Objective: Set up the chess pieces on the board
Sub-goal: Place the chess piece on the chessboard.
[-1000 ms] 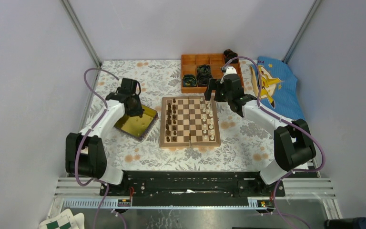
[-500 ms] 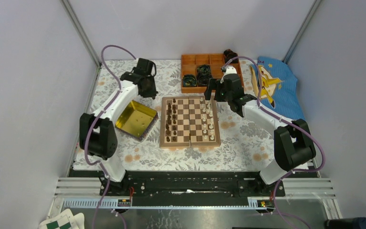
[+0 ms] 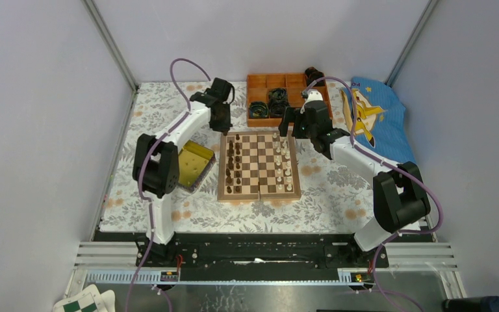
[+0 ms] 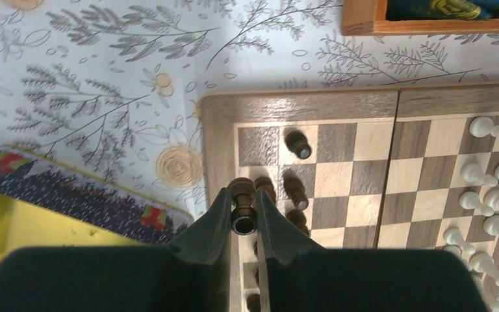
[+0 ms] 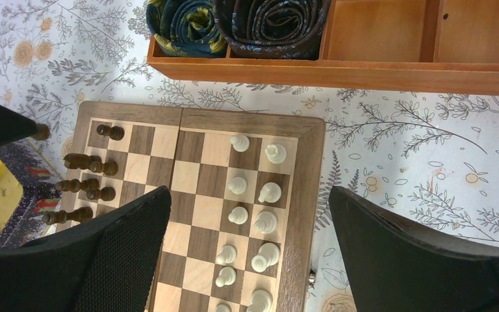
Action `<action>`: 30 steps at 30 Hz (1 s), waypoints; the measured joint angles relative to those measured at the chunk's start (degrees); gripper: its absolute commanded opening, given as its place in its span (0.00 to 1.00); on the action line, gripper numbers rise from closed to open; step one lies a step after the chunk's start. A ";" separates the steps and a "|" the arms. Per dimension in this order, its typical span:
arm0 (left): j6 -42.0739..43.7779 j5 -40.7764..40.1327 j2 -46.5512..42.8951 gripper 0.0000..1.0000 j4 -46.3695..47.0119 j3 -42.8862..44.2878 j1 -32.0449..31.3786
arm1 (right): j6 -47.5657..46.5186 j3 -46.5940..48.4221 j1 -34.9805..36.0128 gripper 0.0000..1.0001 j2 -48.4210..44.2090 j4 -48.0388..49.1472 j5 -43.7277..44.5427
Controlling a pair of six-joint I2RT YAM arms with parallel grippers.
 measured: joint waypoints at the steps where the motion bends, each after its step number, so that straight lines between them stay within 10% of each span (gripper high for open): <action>1: 0.09 -0.11 0.92 0.00 0.00 0.76 -0.39 | 0.00 0.02 0.00 1.00 0.09 0.00 0.15; 30: 1.31 -1.68 9.53 0.00 0.20 5.35 -2.08 | -0.02 0.02 0.00 1.00 2.27 0.00 0.31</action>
